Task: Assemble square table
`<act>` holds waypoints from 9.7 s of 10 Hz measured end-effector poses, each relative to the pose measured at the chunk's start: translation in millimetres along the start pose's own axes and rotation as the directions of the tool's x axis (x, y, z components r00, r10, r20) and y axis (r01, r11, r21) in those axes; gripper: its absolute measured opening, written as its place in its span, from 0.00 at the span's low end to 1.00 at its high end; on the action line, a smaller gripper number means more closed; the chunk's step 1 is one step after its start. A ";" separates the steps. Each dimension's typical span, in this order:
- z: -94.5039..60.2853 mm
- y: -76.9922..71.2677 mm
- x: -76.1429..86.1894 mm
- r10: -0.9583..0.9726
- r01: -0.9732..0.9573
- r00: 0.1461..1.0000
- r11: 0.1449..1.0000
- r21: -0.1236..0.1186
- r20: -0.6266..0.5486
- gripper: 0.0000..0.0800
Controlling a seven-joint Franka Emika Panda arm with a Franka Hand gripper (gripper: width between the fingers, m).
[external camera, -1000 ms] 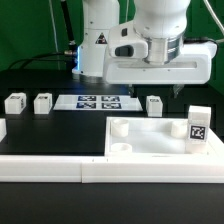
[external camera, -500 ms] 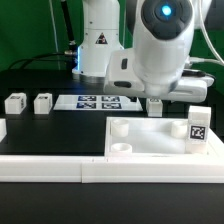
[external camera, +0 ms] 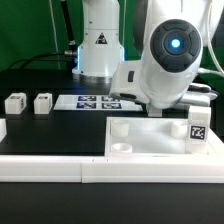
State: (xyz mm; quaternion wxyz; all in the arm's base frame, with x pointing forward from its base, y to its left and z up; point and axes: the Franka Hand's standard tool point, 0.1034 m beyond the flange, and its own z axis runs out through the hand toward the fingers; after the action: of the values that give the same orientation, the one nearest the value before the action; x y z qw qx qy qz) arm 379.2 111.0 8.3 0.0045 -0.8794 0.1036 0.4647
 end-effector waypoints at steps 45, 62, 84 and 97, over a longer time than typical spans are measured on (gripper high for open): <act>-258.2 78.8 69.4 0.075 0.019 0.100 0.997 0.077 -0.992 0.36; -250.5 67.5 70.4 0.072 0.031 0.076 0.997 0.074 -0.994 0.36; -235.3 65.2 79.6 0.055 0.017 -0.002 0.998 0.055 -0.999 0.81; -254.4 89.4 84.5 0.139 0.051 0.422 0.983 0.176 -0.896 0.81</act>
Offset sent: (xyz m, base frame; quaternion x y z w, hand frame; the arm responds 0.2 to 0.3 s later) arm 0.0000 0.0000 0.0000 0.0000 0.0000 0.0000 1.0000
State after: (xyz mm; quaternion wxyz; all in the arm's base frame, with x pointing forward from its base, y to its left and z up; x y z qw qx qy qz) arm 616.4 -18.1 91.5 0.0137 -0.9838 0.1535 -0.0917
